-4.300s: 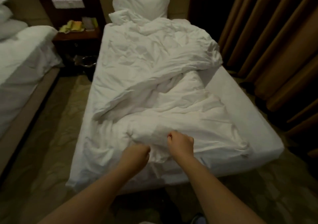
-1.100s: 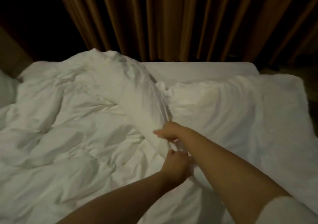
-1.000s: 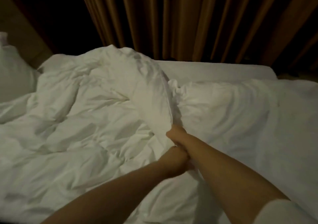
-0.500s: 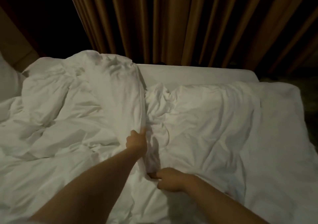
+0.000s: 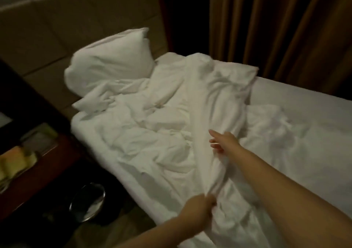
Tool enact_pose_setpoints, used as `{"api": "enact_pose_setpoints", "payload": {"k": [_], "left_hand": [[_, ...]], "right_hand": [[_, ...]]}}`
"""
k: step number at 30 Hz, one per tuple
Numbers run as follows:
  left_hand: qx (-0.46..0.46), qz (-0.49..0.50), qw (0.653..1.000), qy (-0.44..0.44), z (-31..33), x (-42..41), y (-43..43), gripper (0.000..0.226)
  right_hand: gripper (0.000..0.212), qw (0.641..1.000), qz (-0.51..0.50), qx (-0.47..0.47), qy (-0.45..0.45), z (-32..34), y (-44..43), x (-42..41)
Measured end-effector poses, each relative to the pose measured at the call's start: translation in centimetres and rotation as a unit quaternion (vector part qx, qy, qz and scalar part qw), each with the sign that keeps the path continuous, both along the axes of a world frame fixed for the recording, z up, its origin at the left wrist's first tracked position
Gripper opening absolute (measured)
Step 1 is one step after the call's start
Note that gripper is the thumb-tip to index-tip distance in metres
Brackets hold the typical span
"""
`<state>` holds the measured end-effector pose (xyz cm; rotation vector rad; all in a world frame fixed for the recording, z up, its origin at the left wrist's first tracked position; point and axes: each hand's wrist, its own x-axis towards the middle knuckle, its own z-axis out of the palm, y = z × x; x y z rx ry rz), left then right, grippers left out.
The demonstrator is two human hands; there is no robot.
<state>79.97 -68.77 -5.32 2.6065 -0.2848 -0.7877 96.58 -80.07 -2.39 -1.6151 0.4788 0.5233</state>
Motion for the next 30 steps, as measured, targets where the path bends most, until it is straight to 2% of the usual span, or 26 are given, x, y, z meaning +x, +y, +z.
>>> {"api": "enact_pose_setpoints", "payload": {"k": [3, 7, 11, 14, 20, 25, 30], "left_hand": [[-0.009, 0.034, 0.997, 0.072, -0.5, -1.3, 2.9, 0.036], [0.026, 0.092, 0.994, 0.047, -0.3, 0.4, 7.7, 0.051], [0.072, 0.102, 0.992, 0.001, -0.6, 3.6, 12.3, 0.05], [0.073, 0.069, 0.995, -0.011, -1.2, 6.0, 14.6, 0.048], [0.076, -0.006, 0.995, -0.06, -0.7, 11.0, 19.1, 0.049], [0.096, -0.022, 0.993, -0.059, -0.6, 15.5, 22.5, 0.053], [0.095, -0.054, 0.992, -0.069, -0.8, 19.9, 21.5, 0.054]], "right_hand": [[0.031, 0.985, 0.138, -0.099, 0.037, -1.4, 5.2, -0.7], [0.038, 0.963, 0.227, -0.131, 0.063, -3.5, 9.5, -3.6], [0.031, 0.937, 0.255, -0.235, 0.047, -4.5, 9.9, -3.6], [0.025, 0.928, 0.219, -0.297, 0.051, -4.7, 10.0, -2.0], [0.051, 0.941, 0.03, -0.318, 0.11, -5.4, 12.5, 0.7], [0.06, 0.919, -0.013, -0.366, 0.146, -6.1, 14.2, 1.6], [0.073, 0.909, -0.082, -0.383, 0.144, -6.8, 10.6, 4.2]]}}
